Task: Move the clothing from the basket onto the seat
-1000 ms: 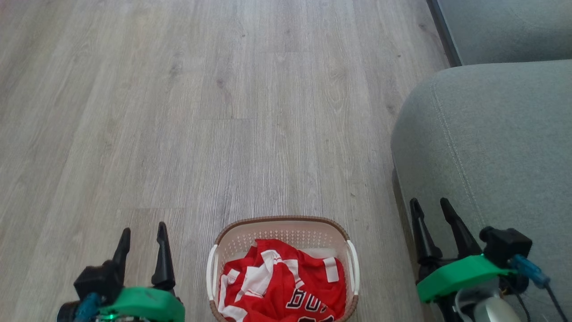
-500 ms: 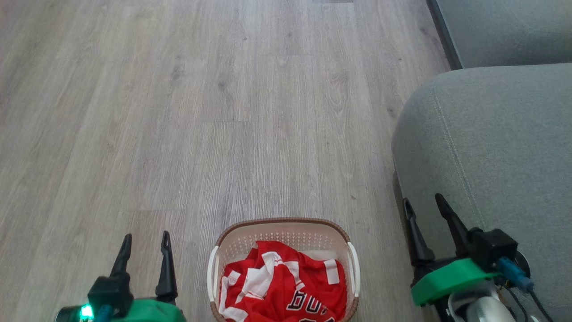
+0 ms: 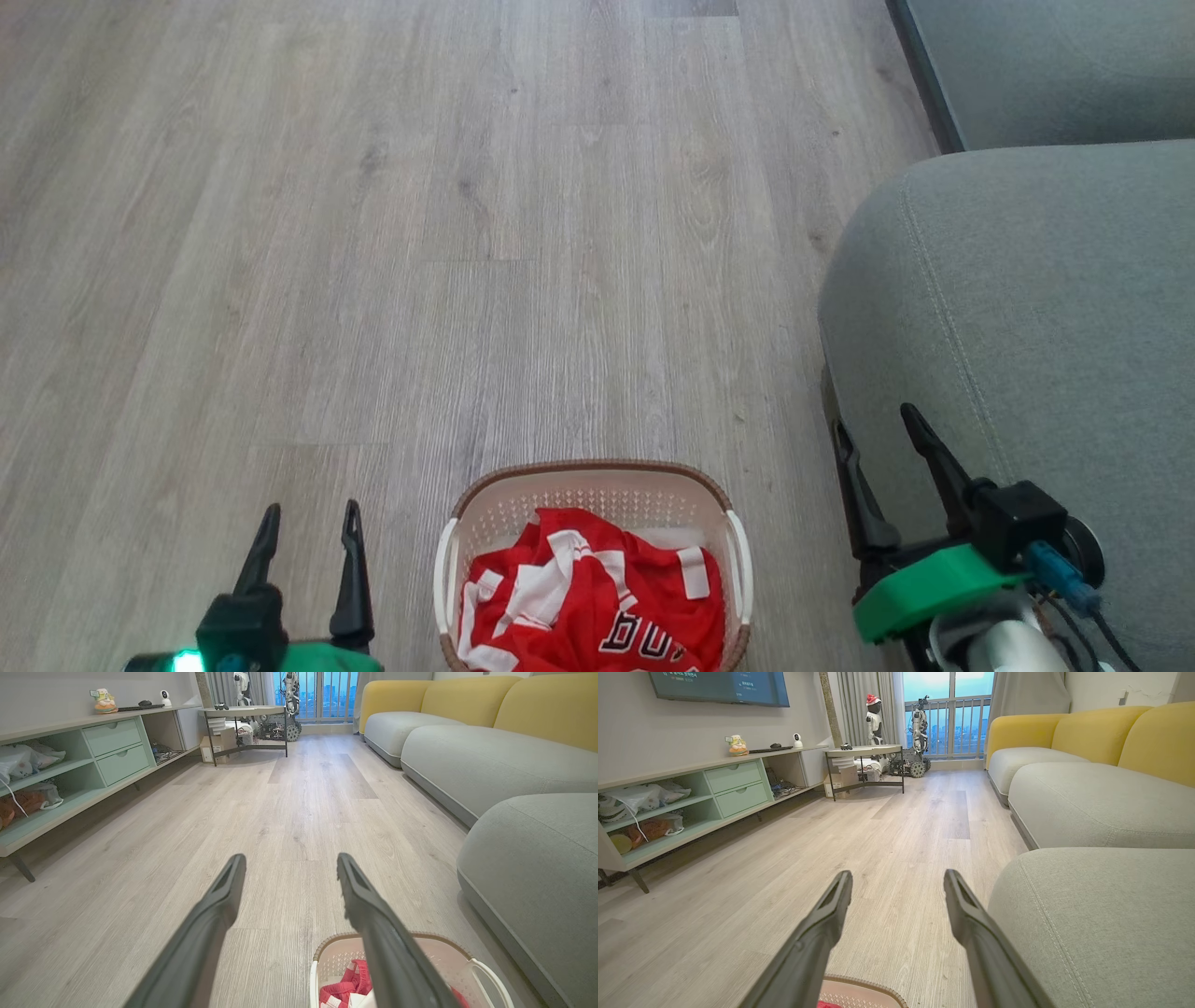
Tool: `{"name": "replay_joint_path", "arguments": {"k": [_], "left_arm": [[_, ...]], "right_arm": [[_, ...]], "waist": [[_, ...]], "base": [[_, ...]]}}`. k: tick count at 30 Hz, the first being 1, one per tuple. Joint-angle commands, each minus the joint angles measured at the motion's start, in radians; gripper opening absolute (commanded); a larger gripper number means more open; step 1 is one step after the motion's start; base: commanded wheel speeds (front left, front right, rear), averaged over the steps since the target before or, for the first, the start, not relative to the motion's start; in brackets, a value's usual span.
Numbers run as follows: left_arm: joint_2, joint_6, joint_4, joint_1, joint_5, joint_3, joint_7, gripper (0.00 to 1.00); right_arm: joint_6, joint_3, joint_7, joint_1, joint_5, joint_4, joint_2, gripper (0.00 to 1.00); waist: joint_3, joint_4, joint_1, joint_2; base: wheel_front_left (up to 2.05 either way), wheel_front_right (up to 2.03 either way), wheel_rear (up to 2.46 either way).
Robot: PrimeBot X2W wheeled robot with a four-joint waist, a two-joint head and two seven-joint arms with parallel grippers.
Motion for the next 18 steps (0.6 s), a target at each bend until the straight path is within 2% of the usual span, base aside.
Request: {"name": "replay_joint_path", "arguments": {"k": [1, 18], "left_arm": [[-0.002, -0.003, -0.029, -0.032, -0.001, 0.04, -0.012, 1.0], [-0.009, -0.019, -0.02, -0.033, 0.007, 0.049, -0.012, 1.0]], "right_arm": [[0.0, 0.021, -0.014, -0.018, -0.008, -0.032, -0.013, 1.0], [0.0, 0.019, -0.014, -0.019, -0.007, -0.03, -0.013, 1.0]], "waist": [[0.0, 0.0, 0.0, 0.0], [0.005, 0.001, 0.0, 0.0]], "base": [[0.0, 0.0, 0.0], [0.0, 0.0, 0.0]]}}
